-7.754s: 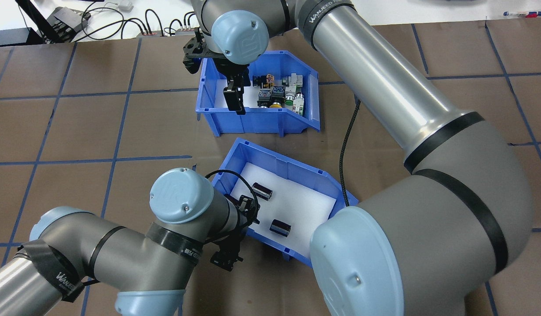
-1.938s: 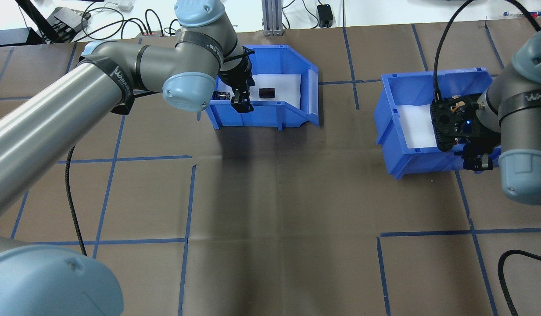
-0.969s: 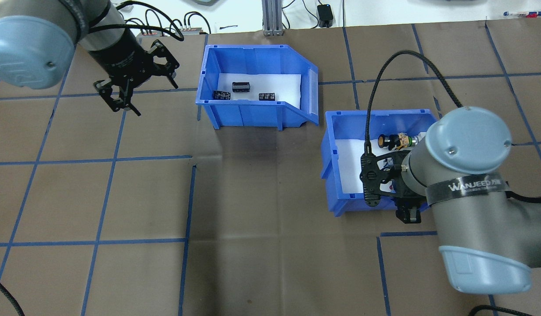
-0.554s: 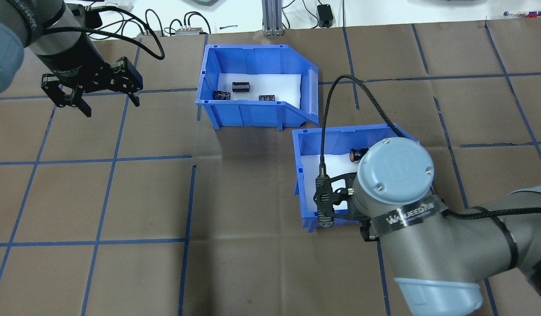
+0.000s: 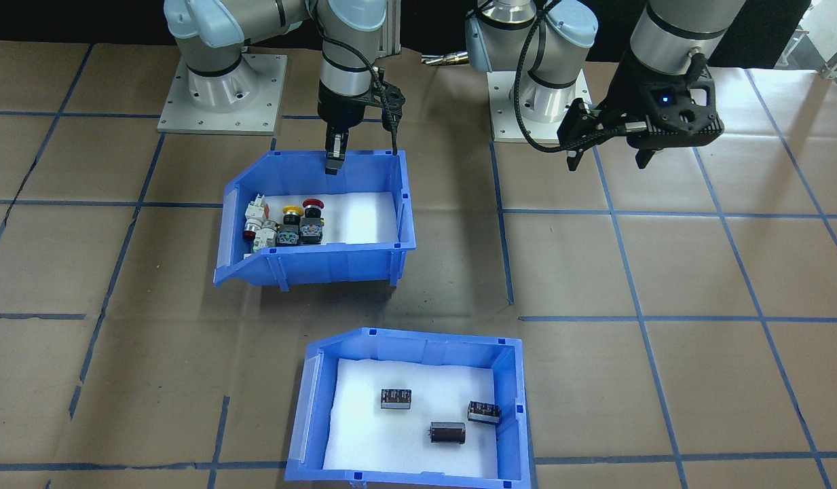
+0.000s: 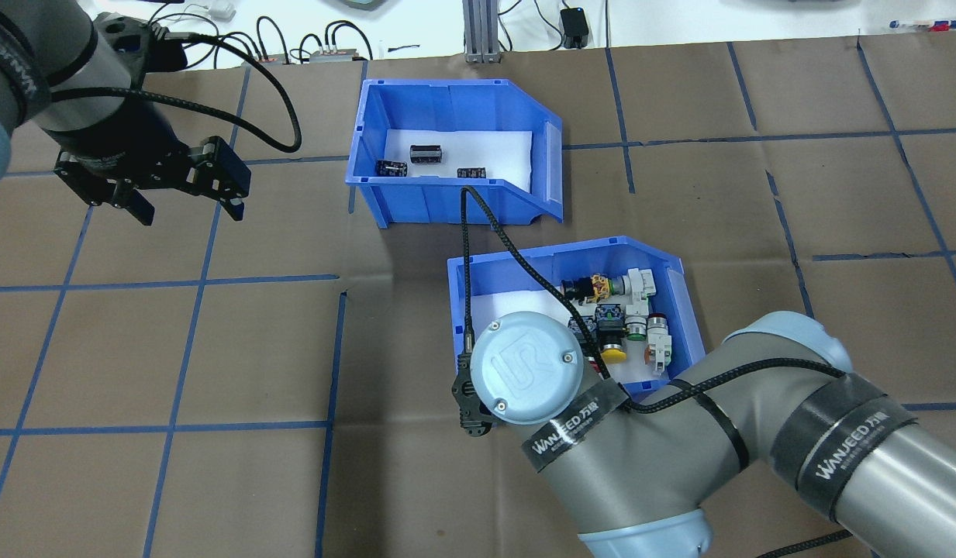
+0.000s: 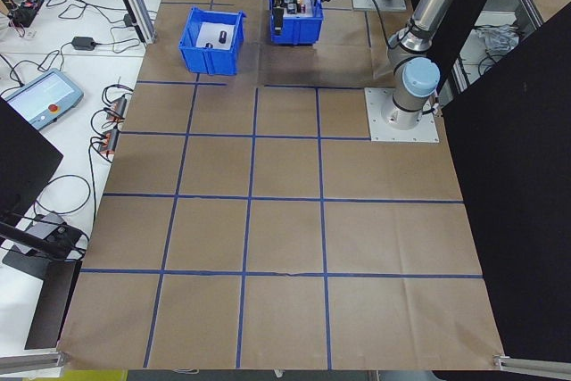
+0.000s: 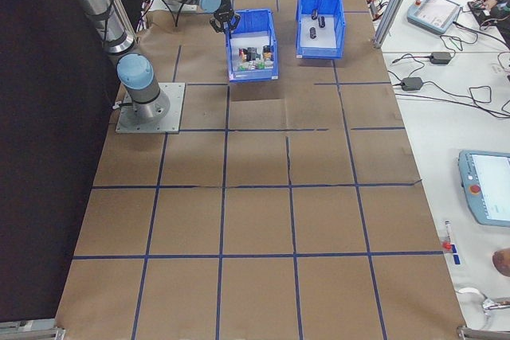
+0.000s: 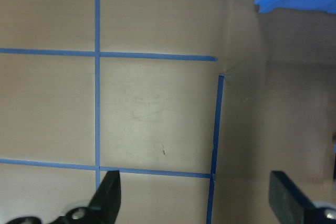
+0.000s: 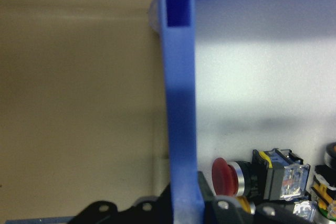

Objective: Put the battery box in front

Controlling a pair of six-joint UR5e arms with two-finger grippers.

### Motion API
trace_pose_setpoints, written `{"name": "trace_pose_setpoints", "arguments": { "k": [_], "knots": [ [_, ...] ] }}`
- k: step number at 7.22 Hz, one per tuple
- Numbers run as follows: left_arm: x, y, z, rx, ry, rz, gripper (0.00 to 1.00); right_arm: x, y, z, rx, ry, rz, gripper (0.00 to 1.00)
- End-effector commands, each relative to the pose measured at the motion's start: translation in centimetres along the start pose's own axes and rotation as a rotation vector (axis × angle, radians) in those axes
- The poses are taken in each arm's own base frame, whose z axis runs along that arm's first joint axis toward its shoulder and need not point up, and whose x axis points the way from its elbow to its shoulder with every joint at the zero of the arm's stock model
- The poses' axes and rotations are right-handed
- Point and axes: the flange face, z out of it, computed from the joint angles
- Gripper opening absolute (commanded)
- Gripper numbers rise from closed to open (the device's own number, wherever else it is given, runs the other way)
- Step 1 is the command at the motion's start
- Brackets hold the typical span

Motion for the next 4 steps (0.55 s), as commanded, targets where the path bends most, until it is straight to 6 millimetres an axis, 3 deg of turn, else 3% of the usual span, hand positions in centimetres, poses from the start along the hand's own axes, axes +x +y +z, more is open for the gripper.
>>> {"name": "trace_pose_setpoints", "arguments": {
  "k": [1,4],
  "knots": [
    [3.26,1.45,0.54,-0.004,0.004,0.067,1.0,-1.26,-1.58,-0.15,0.011,0.007,0.033,0.0],
    [3.73,1.8,0.26,0.007,0.01,0.085,1.0,-1.76,-2.29,-0.04,0.037,-0.011,0.065,0.0]
  ]
}}
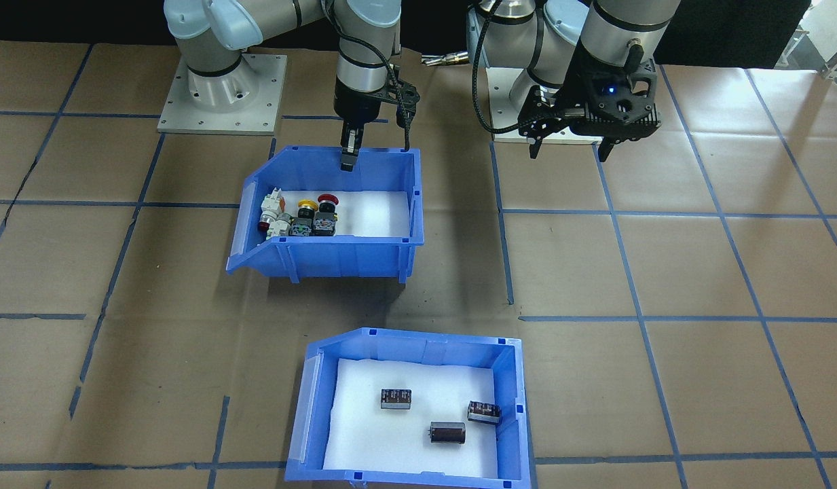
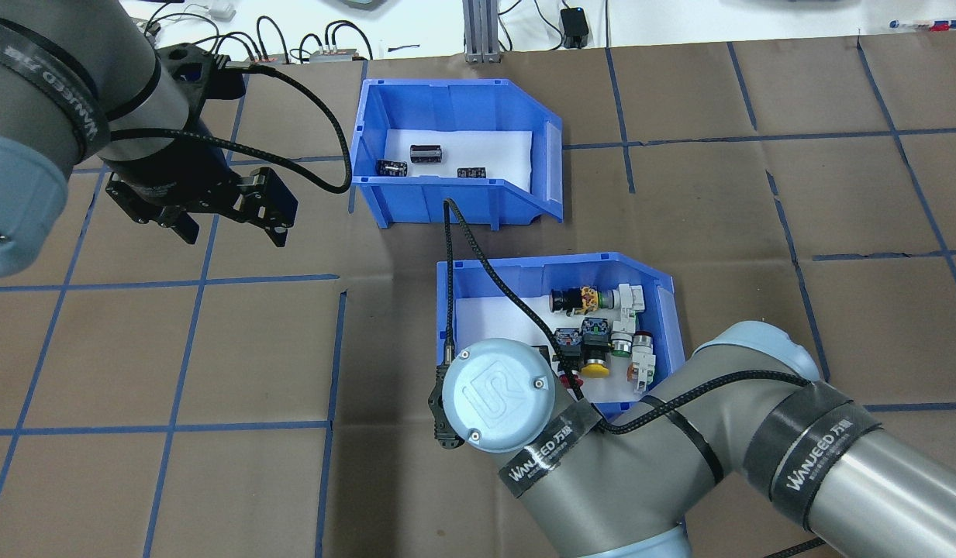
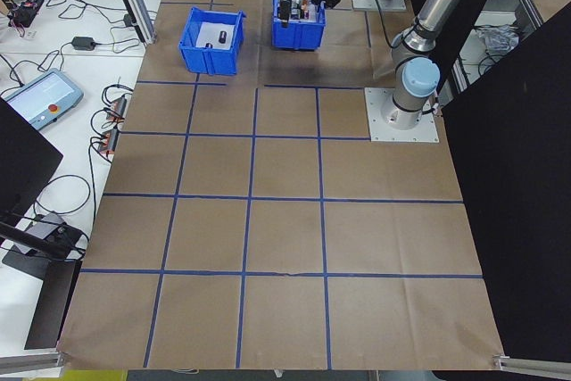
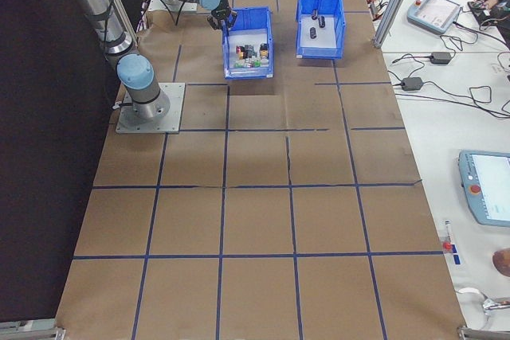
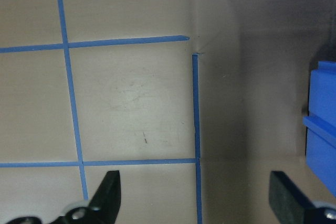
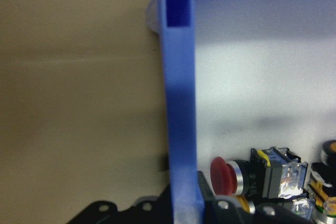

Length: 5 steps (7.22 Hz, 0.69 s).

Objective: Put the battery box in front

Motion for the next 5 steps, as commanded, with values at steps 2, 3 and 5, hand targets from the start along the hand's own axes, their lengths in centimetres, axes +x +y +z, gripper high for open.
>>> {"name": "trace_pose_setpoints", "arguments": {
  "k": [2,3,5],
  "knots": [
    [0.12,0.15,-0.16,0.009,-0.004,0.003,1.0,-0.55,-1.62,0.31,0.066,-0.008,0.001,0.03],
    [0.13,0.1,-0.1,0.007,-0.002,0.003,1.0,-0.38,-1.72,0.47,0.07,-0.004,0.015,0.49],
    [0.11,0.16,-0.46,0.015,-0.004,0.001,1.0,-0.33,-1.48,0.41,0.059,0.004,0.015,1.0]
  ]
}}
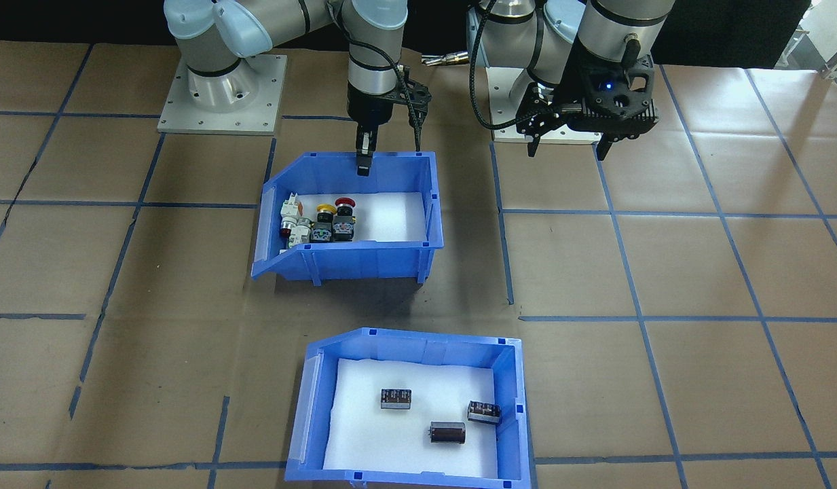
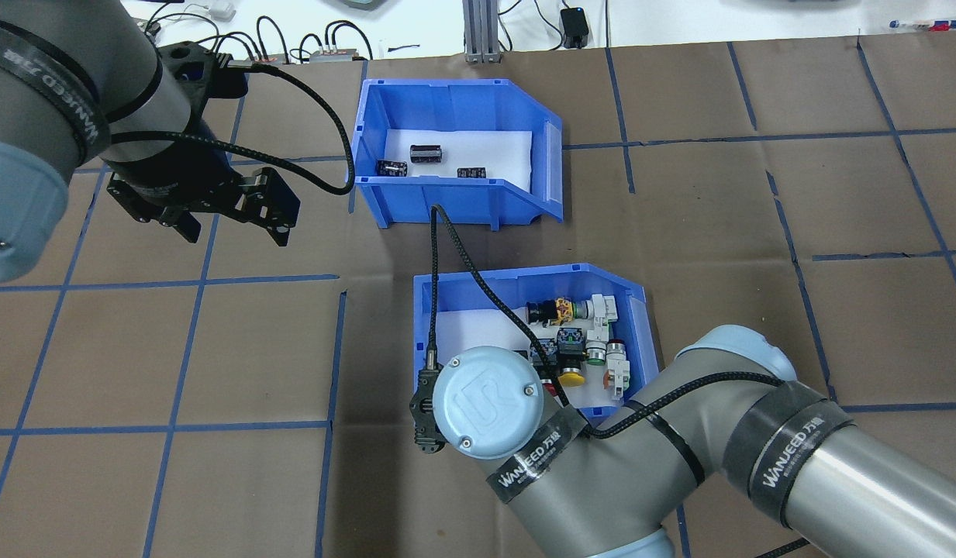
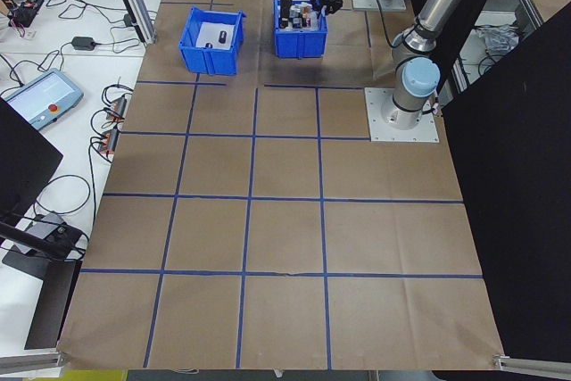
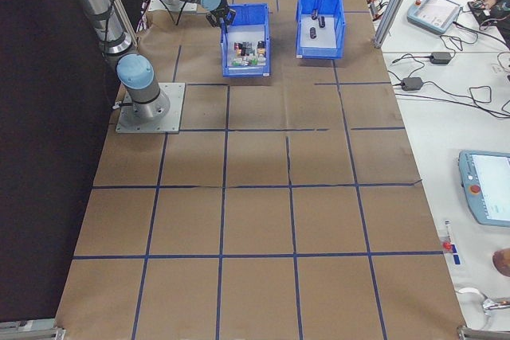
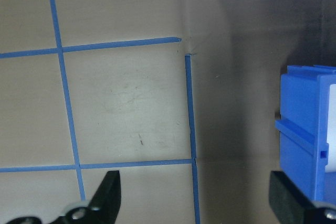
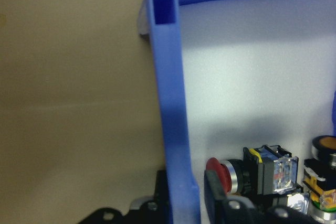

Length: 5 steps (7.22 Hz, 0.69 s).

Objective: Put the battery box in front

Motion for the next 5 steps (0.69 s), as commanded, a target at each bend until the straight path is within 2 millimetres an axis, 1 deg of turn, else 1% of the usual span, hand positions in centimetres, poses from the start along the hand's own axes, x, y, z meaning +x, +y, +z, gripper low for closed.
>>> {"name": "trace_pose_setpoints", "arguments": {
  "k": [1,2,3,4,5],
  "knots": [
    [0.0,0.1,-0.3,0.005,-0.001,-0.001,1.0,0.2,0.2,-0.3,-0.007,0.009,0.004,1.0],
    [0.0,0.1,-0.3,0.006,0.0,-0.008,1.0,0.6,0.8,-1.3,0.005,0.025,0.021,1.0],
    [0.0,0.1,-0.3,0.005,-0.004,-0.008,1.0,0.9,2.4,-3.4,0.025,0.048,0.051,1.0],
    [0.0,0.1,-0.2,0.004,-0.001,-0.008,1.0,1.7,4.7,-4.6,0.012,0.026,0.102,1.0],
    [-0.1,0.1,-0.2,0.005,-0.006,-0.008,1.0,3.8,7.8,-6.3,0.023,0.051,0.196,1.0]
  ]
}}
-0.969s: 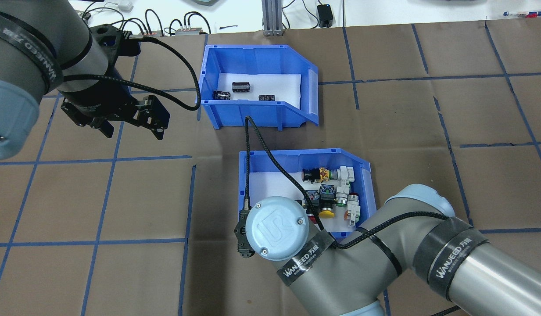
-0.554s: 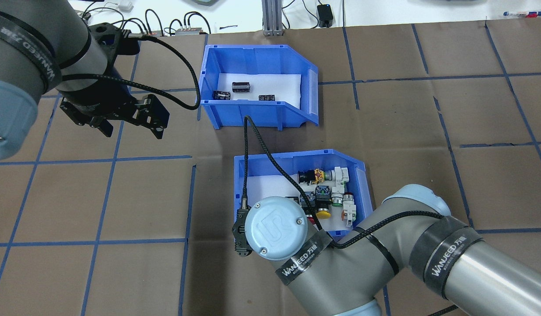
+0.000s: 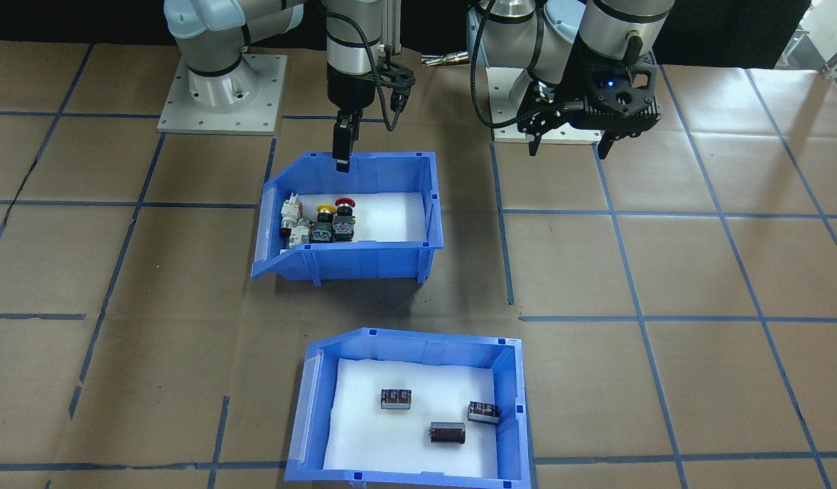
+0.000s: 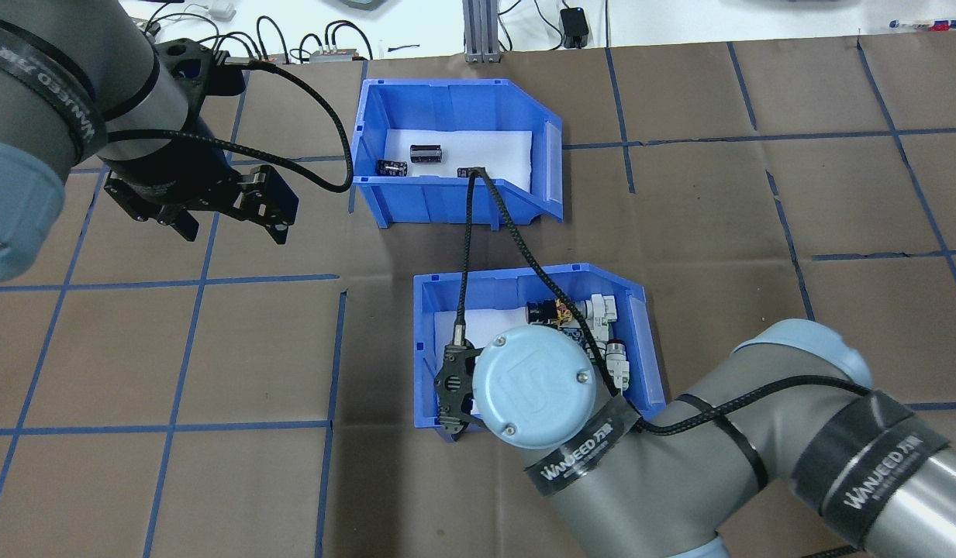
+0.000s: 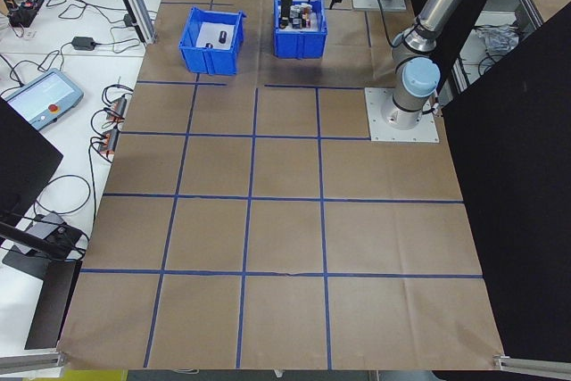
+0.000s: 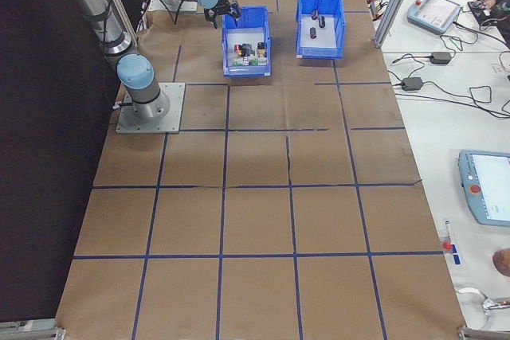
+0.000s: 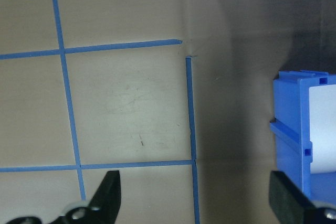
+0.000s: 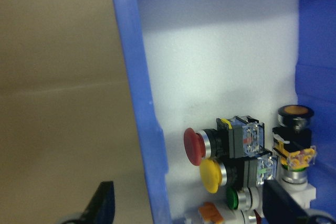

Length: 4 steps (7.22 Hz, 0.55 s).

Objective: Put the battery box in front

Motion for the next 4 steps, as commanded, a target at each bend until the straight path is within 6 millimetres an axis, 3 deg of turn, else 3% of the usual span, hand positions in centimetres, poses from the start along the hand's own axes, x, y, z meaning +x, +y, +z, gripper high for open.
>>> {"name": "trace_pose_setpoints", "arguments": {
  "k": [1,3,4],
  "knots": [
    [-0.1,0.1,-0.2,0.003,-0.009,0.0,1.0,4.1,5.8,-3.6,0.066,0.029,0.21,1.0],
    [-0.1,-0.2,-0.6,0.01,-0.01,-0.001,1.0,8.5,12.4,-4.3,0.064,0.0,0.68,1.0],
    [-0.1,-0.1,-0.6,0.01,-0.011,-0.001,1.0,10.5,13.9,-6.0,0.065,-0.031,0.784,1.0]
  ]
}}
